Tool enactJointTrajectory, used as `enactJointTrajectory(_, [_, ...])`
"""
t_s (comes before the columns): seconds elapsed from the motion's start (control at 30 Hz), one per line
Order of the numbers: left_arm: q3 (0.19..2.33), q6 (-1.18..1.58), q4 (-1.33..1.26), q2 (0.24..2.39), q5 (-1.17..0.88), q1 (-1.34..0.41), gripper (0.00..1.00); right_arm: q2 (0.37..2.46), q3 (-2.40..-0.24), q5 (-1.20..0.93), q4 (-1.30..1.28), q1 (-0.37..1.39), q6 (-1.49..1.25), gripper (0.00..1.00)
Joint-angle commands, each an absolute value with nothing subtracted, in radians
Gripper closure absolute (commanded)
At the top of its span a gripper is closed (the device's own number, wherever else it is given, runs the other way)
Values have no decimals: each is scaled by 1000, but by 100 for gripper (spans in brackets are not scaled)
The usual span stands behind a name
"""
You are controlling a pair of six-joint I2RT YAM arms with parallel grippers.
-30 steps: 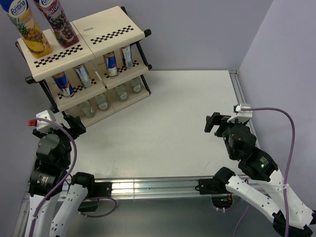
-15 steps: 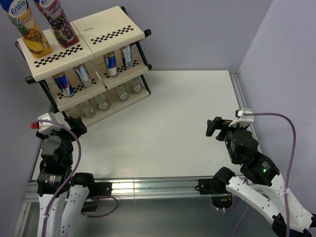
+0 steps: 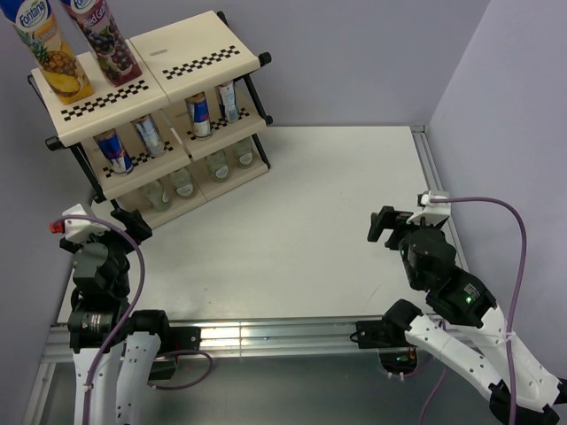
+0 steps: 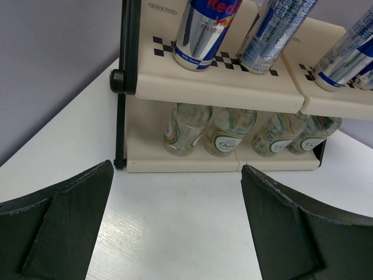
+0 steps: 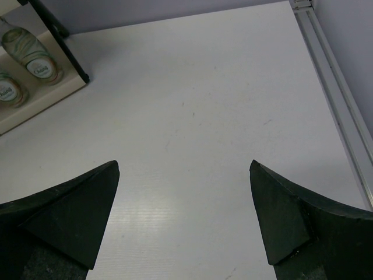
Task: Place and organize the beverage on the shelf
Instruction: Reset both arms
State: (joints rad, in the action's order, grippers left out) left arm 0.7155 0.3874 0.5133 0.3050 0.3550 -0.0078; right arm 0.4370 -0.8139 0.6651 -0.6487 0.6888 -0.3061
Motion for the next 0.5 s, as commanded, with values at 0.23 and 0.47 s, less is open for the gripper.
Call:
enactJointTrajectory(0.23, [692,373,453,310,255,-2,2,476,-841,690,-607,684,-302,0])
enactJointTrajectory(0.47, [689,370,448,314,241,-2,2,506,-839,687,-571,684,-308,0])
